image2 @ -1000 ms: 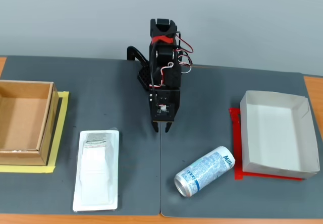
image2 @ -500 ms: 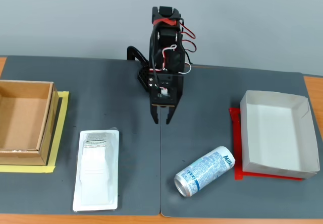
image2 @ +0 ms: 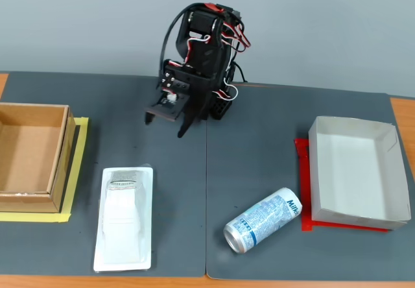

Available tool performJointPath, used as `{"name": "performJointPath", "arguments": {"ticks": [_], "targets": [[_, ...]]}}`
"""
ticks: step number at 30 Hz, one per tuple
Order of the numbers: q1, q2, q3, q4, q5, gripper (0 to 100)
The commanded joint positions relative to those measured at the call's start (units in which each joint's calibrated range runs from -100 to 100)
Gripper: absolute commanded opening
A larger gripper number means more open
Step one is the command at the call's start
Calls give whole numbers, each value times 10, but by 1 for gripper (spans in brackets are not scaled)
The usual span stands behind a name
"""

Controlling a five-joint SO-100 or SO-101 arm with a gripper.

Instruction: Pick the sandwich and put it in the gray box

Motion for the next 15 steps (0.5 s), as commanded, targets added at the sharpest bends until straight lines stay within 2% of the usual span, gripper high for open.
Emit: {"name": "performJointPath", "arguments": {"ticks": [1, 10, 15], "targets": [[18, 40, -42, 8, 9, 37], [14, 193, -166, 8, 139, 52], [13, 276, -251, 9, 196, 57]]}}
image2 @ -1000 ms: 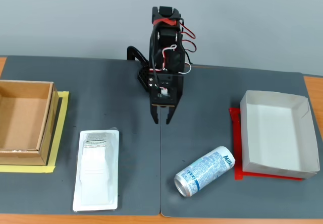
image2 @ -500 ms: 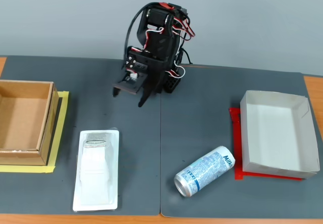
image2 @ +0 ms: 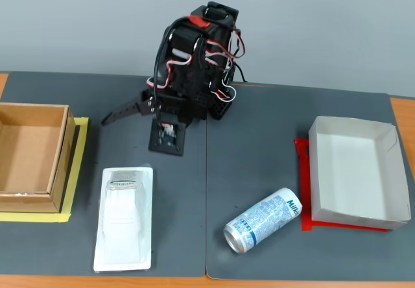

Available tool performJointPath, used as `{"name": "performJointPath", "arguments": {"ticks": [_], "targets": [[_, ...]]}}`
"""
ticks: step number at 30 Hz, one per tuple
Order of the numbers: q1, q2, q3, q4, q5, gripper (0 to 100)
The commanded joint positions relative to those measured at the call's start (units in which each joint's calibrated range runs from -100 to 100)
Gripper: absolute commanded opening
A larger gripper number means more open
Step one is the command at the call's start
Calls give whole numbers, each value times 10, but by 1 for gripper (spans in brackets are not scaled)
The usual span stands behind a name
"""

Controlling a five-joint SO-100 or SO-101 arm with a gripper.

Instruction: Pick the sandwich and put it in the gray box

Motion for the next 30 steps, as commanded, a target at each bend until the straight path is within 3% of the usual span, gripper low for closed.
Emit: {"name": "performJointPath", "arguments": {"ticks": [1, 11, 30], "targets": [[0, 41, -71, 2, 34, 57], [0, 148, -106, 2, 61, 57], [4, 252, -158, 1, 19, 57]]}}
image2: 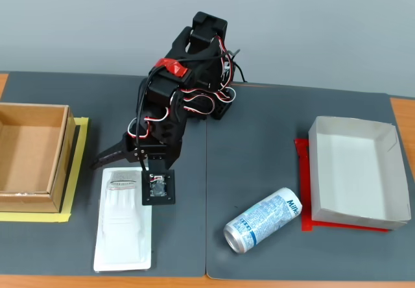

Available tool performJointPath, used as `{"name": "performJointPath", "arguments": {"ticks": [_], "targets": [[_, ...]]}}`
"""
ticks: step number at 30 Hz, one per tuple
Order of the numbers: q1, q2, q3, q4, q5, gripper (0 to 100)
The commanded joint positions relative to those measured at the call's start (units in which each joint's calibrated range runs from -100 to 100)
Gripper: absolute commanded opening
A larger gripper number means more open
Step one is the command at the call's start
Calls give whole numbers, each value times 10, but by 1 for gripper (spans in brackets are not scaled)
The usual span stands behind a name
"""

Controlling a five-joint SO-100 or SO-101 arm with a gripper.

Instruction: Pick the sandwich and put it in the gray box

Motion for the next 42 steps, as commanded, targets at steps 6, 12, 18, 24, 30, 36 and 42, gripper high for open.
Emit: {"name": "performJointPath", "arguments": {"ticks": [6, 12, 18, 24, 30, 36, 42], "targets": [[7, 38, -75, -3, -8, 57], [6, 79, -100, -4, -6, 57], [3, 124, -128, -5, -6, 57], [4, 172, -163, -5, -5, 57], [1, 194, -172, -5, -5, 57], [1, 219, -172, -5, -5, 57], [1, 236, -171, -13, -4, 56]]}}
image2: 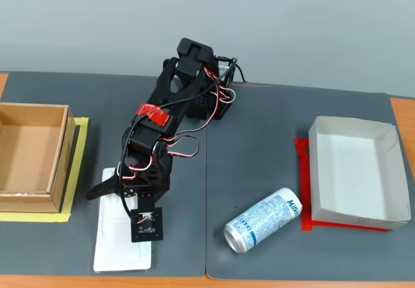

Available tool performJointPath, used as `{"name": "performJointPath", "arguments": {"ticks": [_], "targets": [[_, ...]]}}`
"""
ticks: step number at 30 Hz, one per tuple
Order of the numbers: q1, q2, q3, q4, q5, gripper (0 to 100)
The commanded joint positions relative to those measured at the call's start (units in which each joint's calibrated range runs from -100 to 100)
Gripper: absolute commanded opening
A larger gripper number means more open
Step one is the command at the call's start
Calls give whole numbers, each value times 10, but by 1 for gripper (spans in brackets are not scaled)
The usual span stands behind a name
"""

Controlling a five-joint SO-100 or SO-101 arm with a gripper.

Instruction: Pick the sandwich and put it in the gray box

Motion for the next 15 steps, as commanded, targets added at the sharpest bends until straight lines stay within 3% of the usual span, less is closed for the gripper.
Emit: {"name": "performJointPath", "arguments": {"ticks": [1, 11, 15], "targets": [[-2, -3, -25, -15, 2, 56], [1, 16, -26, -18, 3, 55], [-1, 16, -26, -18, 3, 46]]}}
